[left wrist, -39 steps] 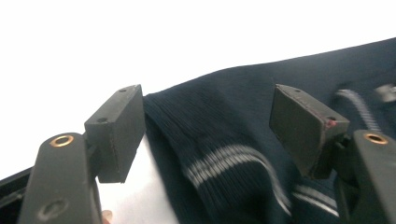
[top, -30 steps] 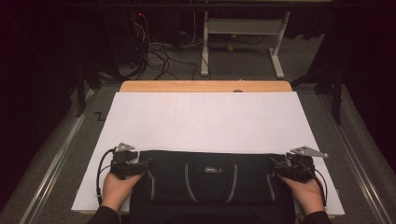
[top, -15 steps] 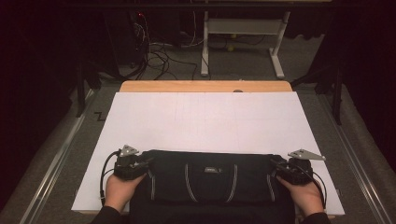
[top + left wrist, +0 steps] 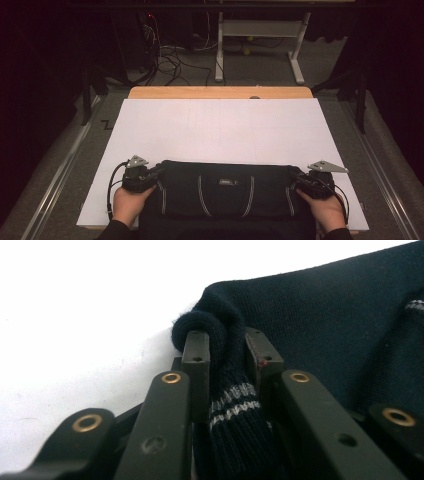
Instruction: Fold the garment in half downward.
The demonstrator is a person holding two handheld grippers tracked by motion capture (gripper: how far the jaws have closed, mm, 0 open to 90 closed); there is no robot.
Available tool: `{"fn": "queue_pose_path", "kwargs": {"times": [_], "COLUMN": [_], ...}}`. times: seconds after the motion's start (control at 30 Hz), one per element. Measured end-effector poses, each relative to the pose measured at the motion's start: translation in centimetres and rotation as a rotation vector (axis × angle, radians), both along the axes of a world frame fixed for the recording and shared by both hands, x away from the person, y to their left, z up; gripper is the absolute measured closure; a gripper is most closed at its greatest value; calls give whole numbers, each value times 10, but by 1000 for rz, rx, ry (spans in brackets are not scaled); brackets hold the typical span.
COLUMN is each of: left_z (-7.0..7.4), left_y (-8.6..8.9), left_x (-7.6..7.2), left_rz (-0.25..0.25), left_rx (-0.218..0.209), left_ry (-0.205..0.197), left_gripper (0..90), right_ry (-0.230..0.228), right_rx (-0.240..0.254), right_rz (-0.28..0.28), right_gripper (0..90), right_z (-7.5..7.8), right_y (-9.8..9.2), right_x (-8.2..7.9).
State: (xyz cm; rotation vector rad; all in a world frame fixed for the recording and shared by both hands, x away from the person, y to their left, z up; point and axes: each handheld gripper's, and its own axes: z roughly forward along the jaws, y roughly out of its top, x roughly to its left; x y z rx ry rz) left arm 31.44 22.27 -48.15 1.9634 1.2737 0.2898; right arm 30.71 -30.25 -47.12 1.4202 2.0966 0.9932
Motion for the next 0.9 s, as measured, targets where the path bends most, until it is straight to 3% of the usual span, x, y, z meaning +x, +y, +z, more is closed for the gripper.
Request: {"fn": "queue_pose_path", "kwargs": {"times": [0.5,0.73,0.9], "left_z": [16,27,30], "left_y": [1,-2,-2], "left_x": [-4,2,8], "left_rz": [5,13,24], "left_rx": [-39,-38,-42], "left_ry": [-86,-123,-131], "left_gripper": [756,759,760], "right_ry": [-57,-117,-137], "right_rx": [10,12,26], "right_rz": [-12,-18,-26], "right_gripper": [803,807,806], "right_z": [4,17,22], "right_y": [-2,0,-2], "right_x": [-2,0,5]}}
